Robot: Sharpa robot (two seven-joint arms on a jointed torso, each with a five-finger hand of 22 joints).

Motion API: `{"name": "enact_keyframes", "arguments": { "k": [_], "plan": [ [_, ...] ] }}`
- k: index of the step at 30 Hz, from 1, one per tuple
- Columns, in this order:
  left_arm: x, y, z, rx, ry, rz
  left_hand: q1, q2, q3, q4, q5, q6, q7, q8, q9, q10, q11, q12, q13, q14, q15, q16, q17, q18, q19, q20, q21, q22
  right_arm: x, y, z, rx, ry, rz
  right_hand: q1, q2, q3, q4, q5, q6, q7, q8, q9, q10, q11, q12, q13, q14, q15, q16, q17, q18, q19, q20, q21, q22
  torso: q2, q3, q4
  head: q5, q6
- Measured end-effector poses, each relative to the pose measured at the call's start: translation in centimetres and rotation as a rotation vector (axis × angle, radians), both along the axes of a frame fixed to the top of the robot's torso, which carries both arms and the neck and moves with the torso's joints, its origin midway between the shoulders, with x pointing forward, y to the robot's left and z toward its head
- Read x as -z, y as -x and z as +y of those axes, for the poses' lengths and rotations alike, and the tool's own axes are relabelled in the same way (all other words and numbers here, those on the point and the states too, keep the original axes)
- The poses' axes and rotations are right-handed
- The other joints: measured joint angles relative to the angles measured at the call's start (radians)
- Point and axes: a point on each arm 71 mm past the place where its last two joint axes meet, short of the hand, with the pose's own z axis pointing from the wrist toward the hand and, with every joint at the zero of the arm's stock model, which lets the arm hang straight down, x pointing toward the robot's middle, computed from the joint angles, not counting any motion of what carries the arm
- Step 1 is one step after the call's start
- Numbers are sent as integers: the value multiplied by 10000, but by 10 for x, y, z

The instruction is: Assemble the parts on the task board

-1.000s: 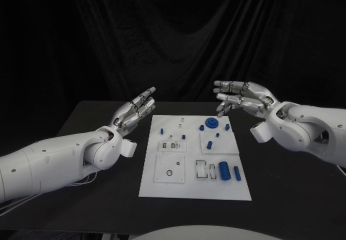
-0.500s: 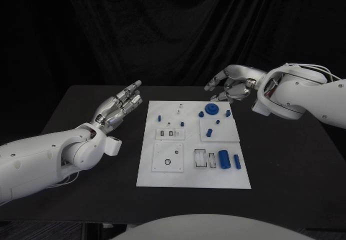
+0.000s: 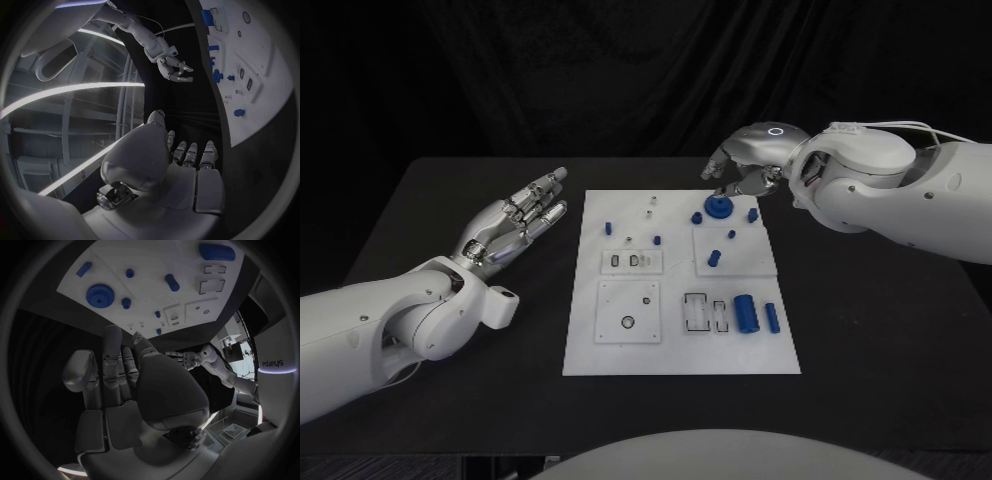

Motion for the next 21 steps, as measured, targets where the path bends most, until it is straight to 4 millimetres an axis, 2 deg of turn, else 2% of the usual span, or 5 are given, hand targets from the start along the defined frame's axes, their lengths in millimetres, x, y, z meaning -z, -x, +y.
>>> {"name": "enact_keyframes", "arguments": {
  "k": [9, 12, 14, 19, 21],
  "plan": [
    [-6, 7, 4, 53, -332, -354, 90, -16, 0, 0, 93, 97, 96, 0, 0, 35, 32, 0, 9, 31, -30, 0, 2, -1, -8, -104, 0, -8, 0, -3, 8, -92, 505, -560, -42, -144, 267, 19, 351, -37, -36, -19, -50, 394, -42, -484, 13, 134, -77, 265, 560, 3, 0, 0, 53, 236, 338, -105, 188, -190, 180],
    [-8, 9, 5, 53, -383, -425, 130, -56, 0, 0, 156, 97, 96, 0, 0, 35, 32, 0, 9, 35, -34, 0, 2, -1, -8, -104, 0, -8, 1, -3, 9, -139, 587, -628, -218, -320, 338, 133, -47, -183, -183, -58, -101, 637, -50, -650, 24, 134, -77, 348, 711, 4, 35, 35, 127, 292, 452, -126, 213, -205, 222],
    [-9, 10, 5, 61, -401, -454, 130, -56, 0, 0, 157, 96, 96, 0, 0, 35, 31, 0, 9, 35, -34, 0, 2, -1, -8, -104, 0, -8, 2, -3, 9, -154, 629, -638, -266, -368, 334, 198, -193, -198, -197, -58, -111, 722, -70, -694, 25, 134, -77, 349, 785, 4, 36, 35, 129, 320, 529, -139, 224, -212, 263],
    [-9, 11, 5, 102, -430, -498, 130, -56, 0, 0, 208, 133, 132, 0, 0, 35, 31, 0, 8, 35, -34, 0, 4, -1, 28, -140, 0, -8, 5, -2, 10, -191, 717, -641, -292, -394, 336, 201, -215, -198, -197, -58, -112, 756, -97, -699, 25, 134, -77, 388, 823, 5, 36, 36, 129, 320, 683, -148, 238, -215, 340],
    [-10, 11, 5, 117, -442, -513, 144, -42, 0, 0, 219, 122, 143, 0, 1, 35, 31, 0, 8, 35, -34, 0, 5, -1, 28, -140, 0, -8, 6, -1, 9, -188, 761, -626, -292, -394, 413, 260, 13, -198, -197, -58, -112, 979, -99, -800, 44, 133, -77, 429, 902, 5, 35, 36, 129, 354, 742, -147, 238, -214, 360]
  ]
}}
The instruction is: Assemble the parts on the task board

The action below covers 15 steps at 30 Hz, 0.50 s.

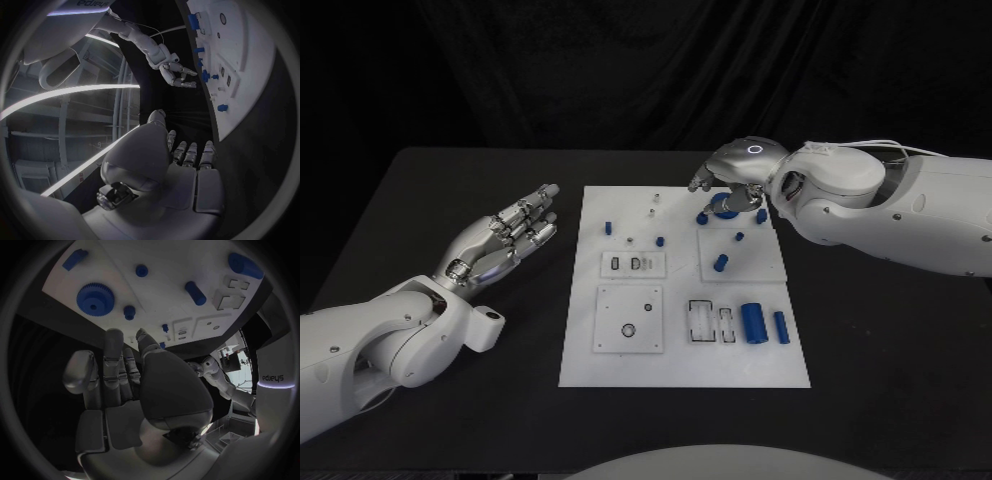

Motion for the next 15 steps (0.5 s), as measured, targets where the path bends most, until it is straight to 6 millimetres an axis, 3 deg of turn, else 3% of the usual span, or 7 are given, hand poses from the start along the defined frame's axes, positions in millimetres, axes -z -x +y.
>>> {"name": "enact_keyframes", "arguments": {
  "k": [3, 10, 15],
  "plan": [
    [0, 0, -1, 26, -3, -12, 56, -10, 0, 0, 28, -24, 24, 0, 0, 0, 0, 0, 0, 0, 0, 0, 1, 0, 0, 0, 0, 0, 1, 0, -2, 39, 66, 40, 0, 0, 101, 5, 237, 72, -72, 0, 18, 183, -25, -78, 0, 0, 0, 0, 57, 1, 0, 0, 0, 39, 59, 0, 3, -11, 12],
    [0, -1, -2, 68, -10, -31, 61, -15, 28, -28, 67, -24, 24, 0, 0, 0, -1, 0, -1, 0, 1, 0, 2, -1, -36, -36, 0, 1, 3, 4, -9, 165, 194, 185, 0, 0, 156, 6, 319, 112, -111, 0, 26, 265, -37, -120, 11, 0, 0, 56, 181, 1, 33, -33, 0, 93, 211, 5, 25, -50, 122],
    [0, -1, -1, 58, -26, -33, 61, -15, 28, -28, 67, -24, 24, 0, 0, 0, -1, 0, -1, 0, 1, 0, 3, -1, -36, -35, 0, 1, 5, 4, -10, 179, 229, 242, 136, -162, 663, 3, 1175, 612, -72, 145, 210, 651, -75, -355, 27, 36, -37, 223, 490, 2, 35, -35, 67, 242, 296, 4, 29, -76, 166]
  ]
}}
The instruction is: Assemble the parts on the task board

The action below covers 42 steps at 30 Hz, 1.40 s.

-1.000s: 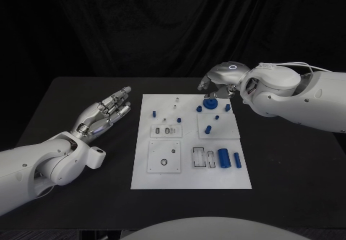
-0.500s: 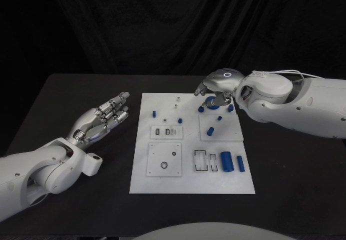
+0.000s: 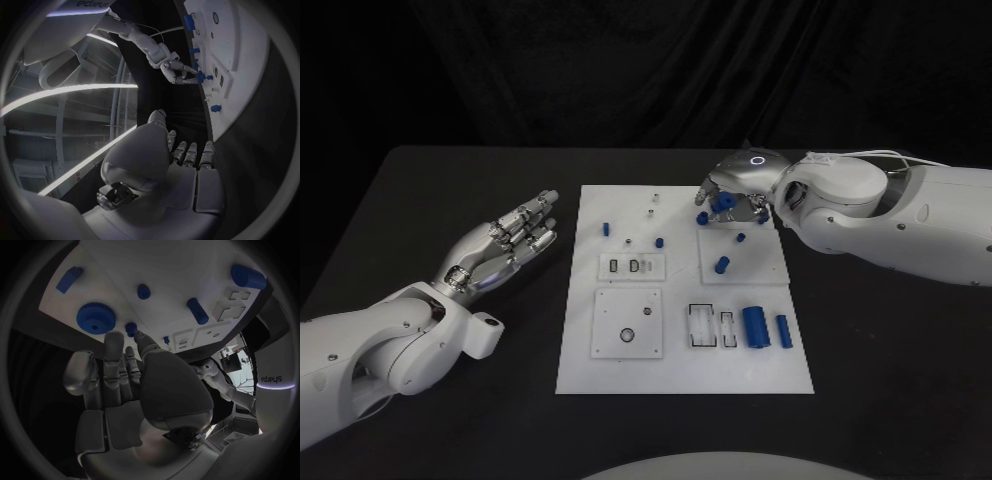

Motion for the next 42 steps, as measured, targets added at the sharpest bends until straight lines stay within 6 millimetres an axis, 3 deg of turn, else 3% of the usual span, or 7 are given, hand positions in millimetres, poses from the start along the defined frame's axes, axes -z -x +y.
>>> {"name": "enact_keyframes", "arguments": {
  "k": [5, 24, 28, 36, 40, 41, 42],
  "plan": [
    [0, 0, 1, -8, -17, 7, 42, 42, 30, 26, 38, 33, 40, 0, 0, 37, 35, 0, -1, 0, 0, 0, 1, 1, 0, 0, 0, 0, 4, -2, -1, 22, 9, 33, 89, -139, 459, 4, 452, 250, 0, 118, 113, 140, -20, -140, 0, 34, -33, 163, 291, 0, 36, -36, 95, 150, 47, -12, 0, 31, 18],
    [1, -2, 5, 44, -33, 59, 162, 82, 112, -1, 78, 2, 70, 0, 0, 37, 108, 0, -1, 0, 1, 0, -7, 1, 0, 1, 0, 2, 19, -6, 0, -132, -71, 117, -97, -323, 930, 143, 293, 443, 55, 157, 265, 337, -4, -230, 1, 105, -35, 637, 1056, 0, 73, -73, 205, 390, 56, -52, -3, 81, -84],
    [2, -3, 5, 48, -43, 63, 171, 91, 114, -3, 78, -2, 74, 0, 0, 35, 110, 0, -2, -36, 36, 0, -7, 1, 7, 8, 0, 2, 21, -6, 1, -184, -92, 121, -97, -323, 1066, 168, 218, 443, 55, 157, 307, 480, -77, -230, 15, 188, -62, 860, 1429, 1, 73, -73, 245, 465, 56, -58, -6, 81, -93],
    [3, -4, 5, 83, -52, 78, 270, 110, 194, -27, 116, -34, 106, 0, 0, 2, 143, 0, -2, 1, 73, 0, -5, 2, 40, 89, 0, 2, 22, -7, 3, -266, -134, 93, -94, -404, 1473, 128, 218, 1085, 209, 504, 537, 929, -175, -230, 63, 227, -101, 1108, 1859, 0, 112, -112, 317, 616, 54, -71, -8, 88, -105],
    [3, -5, 5, 81, -61, 83, 270, 110, 193, -27, 116, 19, 159, 0, 1, 2, 143, 0, -2, -35, 110, 0, -4, 2, 53, 101, 0, 3, 21, -7, 4, -359, -200, 28, -47, -441, 1692, -47, 207, 1591, 343, 808, 665, 1463, -370, -92, 142, 349, -228, 1406, 2297, -22, 220, -220, 486, 871, 54, -74, -9, 102, -106],
    [3, -5, 5, 80, -64, 85, 270, 111, 210, -44, 145, 19, 159, 0, 0, 2, 143, 0, -2, -36, 110, 0, -3, 3, 31, 123, 0, 3, 21, -7, 4, -387, -220, 11, 52, -486, 1745, -101, 206, 1729, 480, 814, 662, 1696, -443, -10, 176, 376, -317, 1554, 2542, -164, 277, -277, 578, 1004, 53, -76, -10, 107, -106],
    [3, -5, 6, 78, -68, 86, 270, 110, 222, -55, 154, 16, 162, 0, 0, 2, 143, 0, -2, -36, 110, 0, -3, 2, 20, 133, 0, 3, 21, -7, 4, -412, -240, -7, 73, -504, 1782, -139, 205, 1769, 521, 815, 658, 1829, -484, 24, 205, 404, -354, 1641, 2690, -163, 306, -306, 601, 1065, 53, -77, -12, 115, -100]
  ]
}}
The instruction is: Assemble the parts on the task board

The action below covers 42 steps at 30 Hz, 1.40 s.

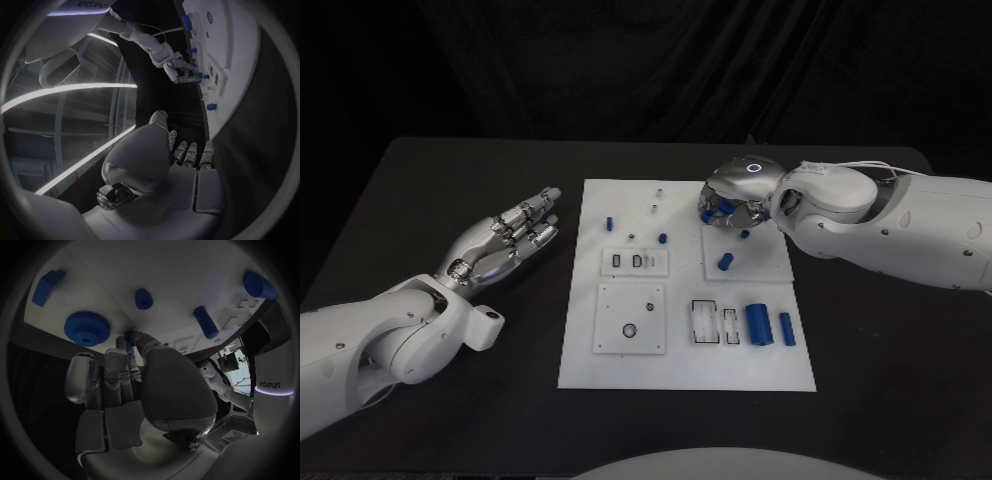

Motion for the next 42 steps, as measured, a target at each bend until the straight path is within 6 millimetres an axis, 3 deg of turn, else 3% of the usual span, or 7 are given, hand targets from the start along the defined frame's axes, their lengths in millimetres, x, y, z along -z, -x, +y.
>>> {"name": "enact_keyframes", "arguments": {
  "k": [5, 10, 17, 20, 21, 31, 42],
  "plan": [
    [1, -2, 2, -45, -43, -1, 75, -1, 28, 28, 0, 1, 69, 0, 8, 0, 0, 0, 0, 0, 0, 0, 1, -1, 0, 0, 0, 0, 0, 1, 0, -122, -112, -107, 93, 39, 12, -154, -41, 146, 136, 10, -6, 422, -113, 32, 143, 33, -33, 255, 449, 1, 53, -53, 146, 286, -1, -7, -1, 23, 81],
    [2, -4, 4, -94, -78, -6, 78, 1, 27, 28, 0, 1, 69, 0, 8, 0, 0, 0, 0, 0, 0, 0, 3, 0, 0, 0, 0, 0, -4, 0, 6, -294, -213, -293, 137, 45, 0, -167, -85, 171, 114, 10, -7, 498, -136, -29, 76, 51, -51, 326, 627, 2, 88, -88, 212, 414, -1, -12, -2, 83, 175],
    [2, -5, 5, -123, -102, -10, 77, 1, 27, 28, 0, 1, 69, 0, 8, 0, -1, 0, 0, 0, -1, 0, 3, -1, 0, 0, 0, 1, -28, -9, 27, -667, -382, -933, 33, 149, 1, -165, -229, 189, 97, 10, -8, 509, -131, -226, 36, 51, -51, 488, 877, 3, 88, -88, 263, 551, -7, -21, -9, 217, 308],
    [2, -5, 4, -104, -100, -11, 77, 1, 27, 28, 0, 1, 69, 0, 8, 0, -1, 0, 0, 0, -1, 0, 4, -1, 0, -1, 0, 1, -30, -15, 36, -742, -433, -1009, 29, 150, 31, -135, -230, 190, 95, 10, -8, 509, -131, -320, 10, 51, -50, 560, 1000, -8, 110, -110, 325, 609, -6, -24, -9, 235, 369],
    [2, -5, 4, -94, -97, -12, 77, 1, 27, 28, 0, 1, 69, 0, 8, 1, -1, 0, 0, 0, -1, 0, 4, -1, 0, -1, 0, 1, -31, -17, 39, -760, -453, -1012, 29, 151, 43, -123, -231, 191, 94, 10, -8, 509, -131, -360, -2, 51, -51, 606, 1059, -155, 124, -124, 350, 645, -6, -24, -8, 235, 384],
    [2, -6, 1, -40, -82, -14, 77, 1, 55, 0, 39, 1, 69, 0, 7, 0, -1, 0, -1, 0, -1, 0, -3, -1, 0, -1, 0, 1, -33, -36, 58, -745, -599, -981, 0, 171, 73, -149, -151, 135, 33, 10, -9, 466, -88, -554, -43, 51, -50, 730, 1291, -157, 124, -124, 378, 753, -6, -28, -2, 277, 519],
    [2, -6, -1, 5, -63, -12, 77, 1, 55, 0, 39, 1, 69, 0, 6, 1, -1, 0, -1, 0, -1, 0, -4, 0, 0, -1, 0, 1, -27, -48, 65, -619, -659, -902, -1, 169, 126, -146, -152, 118, 15, 10, -9, 430, -51, -609, -58, 51, -50, 769, 1415, -156, 124, -124, 419, 799, -3, -34, 4, 253, 484]
  ]
}}
